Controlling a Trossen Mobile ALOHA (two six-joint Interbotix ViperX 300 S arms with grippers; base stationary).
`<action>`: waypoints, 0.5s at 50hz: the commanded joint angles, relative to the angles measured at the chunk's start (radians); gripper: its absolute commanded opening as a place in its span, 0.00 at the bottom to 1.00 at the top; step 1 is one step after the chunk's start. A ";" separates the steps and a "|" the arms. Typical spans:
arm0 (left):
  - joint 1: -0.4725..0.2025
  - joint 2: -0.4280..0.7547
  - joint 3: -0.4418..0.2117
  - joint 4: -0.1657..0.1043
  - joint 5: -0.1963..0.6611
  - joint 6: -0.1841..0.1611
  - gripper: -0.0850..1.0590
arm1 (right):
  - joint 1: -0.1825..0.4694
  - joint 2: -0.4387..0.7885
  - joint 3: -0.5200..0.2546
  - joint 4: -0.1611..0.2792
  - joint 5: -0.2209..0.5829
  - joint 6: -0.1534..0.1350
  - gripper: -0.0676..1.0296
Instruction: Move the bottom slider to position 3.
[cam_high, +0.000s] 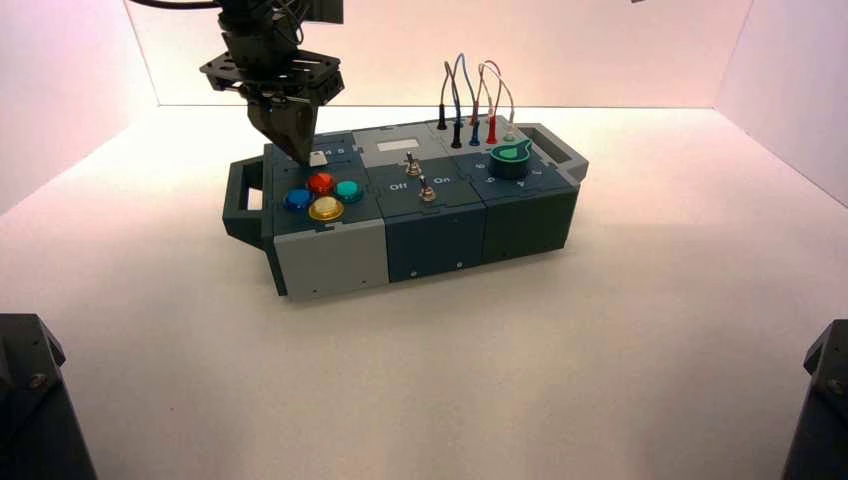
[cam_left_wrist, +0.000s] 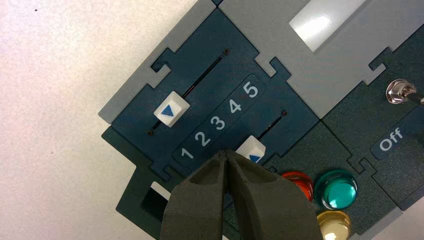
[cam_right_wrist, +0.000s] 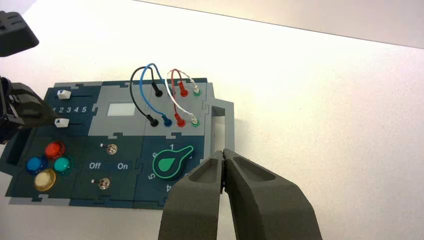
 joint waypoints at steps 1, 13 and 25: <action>-0.008 -0.005 -0.011 -0.002 -0.003 0.008 0.05 | 0.000 -0.005 -0.037 0.002 -0.003 0.000 0.04; -0.008 -0.012 0.012 0.002 0.005 0.008 0.05 | 0.002 -0.003 -0.037 0.002 0.002 0.002 0.04; -0.008 -0.083 0.037 0.012 0.044 0.008 0.05 | 0.000 -0.003 -0.037 0.002 0.002 0.002 0.04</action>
